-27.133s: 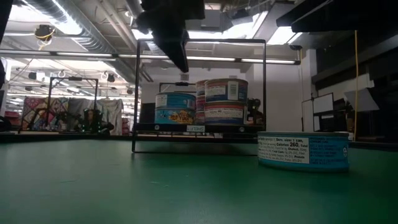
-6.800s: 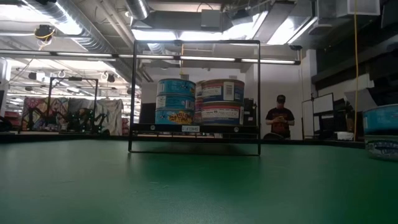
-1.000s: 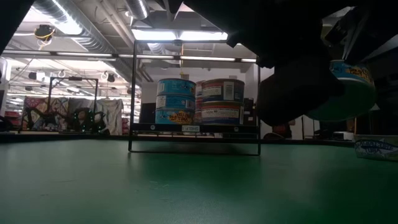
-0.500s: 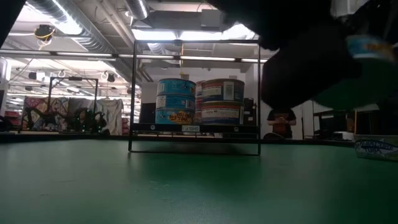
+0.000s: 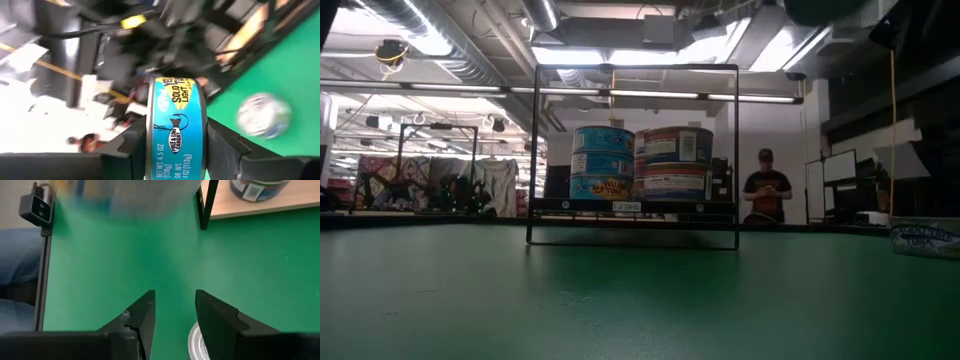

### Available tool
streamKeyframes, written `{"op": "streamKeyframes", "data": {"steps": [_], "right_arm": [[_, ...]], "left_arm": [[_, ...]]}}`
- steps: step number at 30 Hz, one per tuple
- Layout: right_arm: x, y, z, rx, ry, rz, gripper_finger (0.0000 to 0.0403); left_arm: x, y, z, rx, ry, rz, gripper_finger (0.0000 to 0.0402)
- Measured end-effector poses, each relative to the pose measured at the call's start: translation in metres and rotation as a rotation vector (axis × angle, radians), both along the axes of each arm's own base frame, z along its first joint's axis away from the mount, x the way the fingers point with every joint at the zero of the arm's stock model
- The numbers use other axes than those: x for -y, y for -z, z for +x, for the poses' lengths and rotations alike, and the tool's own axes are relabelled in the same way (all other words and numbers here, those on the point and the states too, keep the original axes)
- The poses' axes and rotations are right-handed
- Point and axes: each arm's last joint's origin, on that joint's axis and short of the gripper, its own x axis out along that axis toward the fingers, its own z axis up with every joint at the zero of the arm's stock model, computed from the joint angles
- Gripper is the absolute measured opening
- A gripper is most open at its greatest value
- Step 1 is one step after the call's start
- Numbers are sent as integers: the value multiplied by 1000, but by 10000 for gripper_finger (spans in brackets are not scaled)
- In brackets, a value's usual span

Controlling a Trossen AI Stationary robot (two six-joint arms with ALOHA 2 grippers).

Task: Stack canned seafood by type on shelf
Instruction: Stack the light blue tuna can on top of the light blue tuna can on the shelf

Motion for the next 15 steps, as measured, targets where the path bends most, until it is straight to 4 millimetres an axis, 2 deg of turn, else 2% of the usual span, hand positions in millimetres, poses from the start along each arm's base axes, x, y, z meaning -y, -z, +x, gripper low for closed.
{"op": "streamKeyframes", "data": {"steps": [6, 9, 12, 15], "right_arm": [[1, -1, -1, 4, 1, 0, 140], [1, -1, -1, 4, 1, 0, 140], [1, -1, -1, 4, 1, 0, 140], [1, -1, -1, 3, 1, -1, 140]], "left_arm": [[-14, -56, -23, 27, -173, 78, 146], [-25, -81, -39, -23, -269, 128, 145], [-38, -94, -57, -104, -333, 161, 149], [-57, -106, -82, -158, -368, 120, 148]]}}
